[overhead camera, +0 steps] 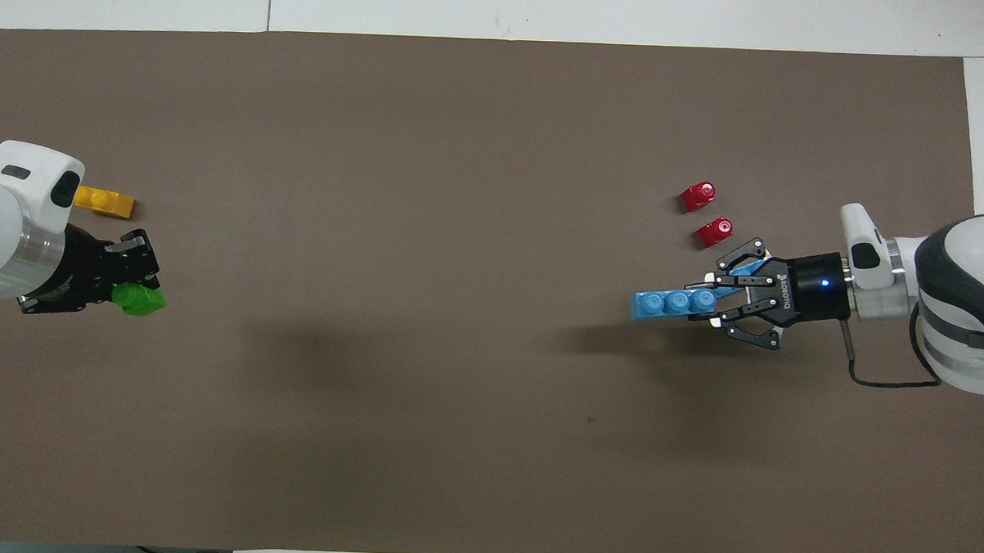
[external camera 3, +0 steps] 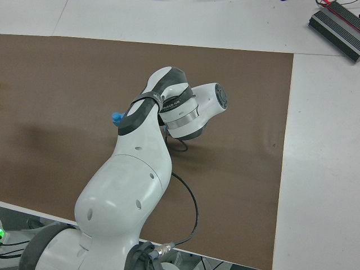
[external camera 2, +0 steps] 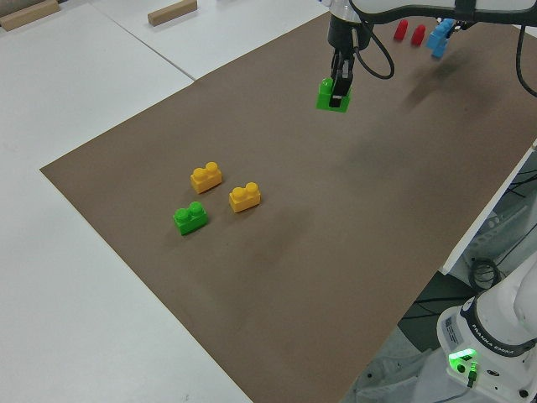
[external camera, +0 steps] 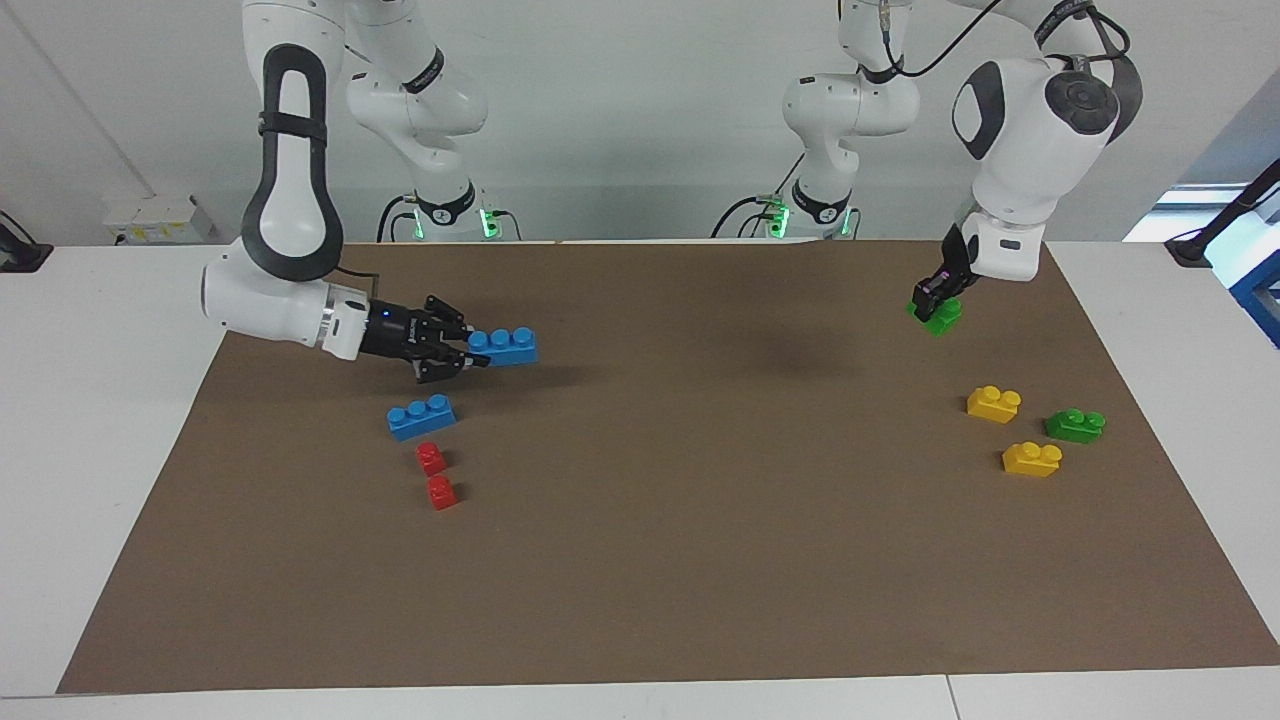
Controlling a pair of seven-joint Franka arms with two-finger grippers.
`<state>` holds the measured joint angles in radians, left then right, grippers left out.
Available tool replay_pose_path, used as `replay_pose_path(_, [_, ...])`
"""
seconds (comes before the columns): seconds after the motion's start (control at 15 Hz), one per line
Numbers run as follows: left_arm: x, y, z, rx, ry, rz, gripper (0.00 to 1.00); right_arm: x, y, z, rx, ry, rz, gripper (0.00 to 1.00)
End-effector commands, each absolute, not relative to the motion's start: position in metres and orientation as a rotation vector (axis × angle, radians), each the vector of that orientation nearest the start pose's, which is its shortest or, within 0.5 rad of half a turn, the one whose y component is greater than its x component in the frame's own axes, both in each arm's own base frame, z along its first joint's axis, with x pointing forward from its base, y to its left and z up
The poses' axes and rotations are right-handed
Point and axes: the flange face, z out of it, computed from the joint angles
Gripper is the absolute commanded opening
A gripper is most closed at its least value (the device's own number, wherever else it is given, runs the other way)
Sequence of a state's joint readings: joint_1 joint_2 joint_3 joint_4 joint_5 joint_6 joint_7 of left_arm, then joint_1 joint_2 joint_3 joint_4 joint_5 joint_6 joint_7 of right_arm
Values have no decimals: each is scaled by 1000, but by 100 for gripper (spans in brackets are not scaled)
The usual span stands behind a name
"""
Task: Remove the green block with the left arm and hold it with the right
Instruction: 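Lower the green brick with the left gripper while the right gripper lowers blue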
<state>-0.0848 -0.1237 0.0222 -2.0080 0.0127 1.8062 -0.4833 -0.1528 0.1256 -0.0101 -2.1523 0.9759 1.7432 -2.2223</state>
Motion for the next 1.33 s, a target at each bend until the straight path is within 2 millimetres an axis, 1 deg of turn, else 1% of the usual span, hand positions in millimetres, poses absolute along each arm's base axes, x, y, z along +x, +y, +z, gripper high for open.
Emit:
replay_pose_path(0.0, [497,-12,493,-3081,-582,109,0,505,-45,347,-1543,-1647,-756,0])
replay_pose_path(0.07, [497,-9,488,-3096,-631,116,0,501,-57,347,-1544,-1650,-761,0])
replay_pose_path(0.13, [497,-1,483,-3092,-733,109,0,498,-69,347,-1547,-1657,-767,0])
replay_pose_path(0.2, [498,1,478,-3081,-805,80,0,494,-79,347,-1544,-1664,-765,0])
replay_pose_path(0.27, [498,-1,472,-3081,-815,66,0,490,-90,346,-1548,-1657,-765,0])
replay_pose_path(0.4, [500,1,468,-3079,-820,63,0,485,-106,341,-1549,-1649,-778,0])
replay_pose_path(0.47, [501,2,465,-3079,-821,61,0,483,-114,335,-1546,-1649,-785,0])
replay_pose_path(0.6, [500,3,445,-3082,-833,17,0,479,-128,306,-1509,-1633,-806,0])
replay_pose_path(0.67, [502,4,434,-3082,-836,5,0,481,-132,300,-1493,-1644,-819,0])
replay_pose_path(0.73, [505,4,429,-3081,-844,-5,0,480,-135,296,-1481,-1656,-833,0])
replay_pose_path(0.8, [507,6,424,-3074,-861,2,0,480,-138,288,-1465,-1660,-843,0])
replay_pose_path(0.93, [508,18,417,-3035,-995,0,0,481,-142,281,-1420,-1690,-867,0])
replay_pose_path(1.0, [509,19,414,-3008,-1089,-21,0,480,-144,276,-1411,-1697,-867,0])
replay_pose_path(1.13, [506,19,393,-2908,-1358,-67,0,485,-159,271,-1406,-1740,-838,0])
replay_pose_path(1.2, [506,15,383,-2848,-1502,-98,0,488,-166,269,-1402,-1759,-832,0])
replay_pose_path(1.26, [504,14,376,-2789,-1631,-129,0,488,-168,268,-1403,-1768,-826,0])
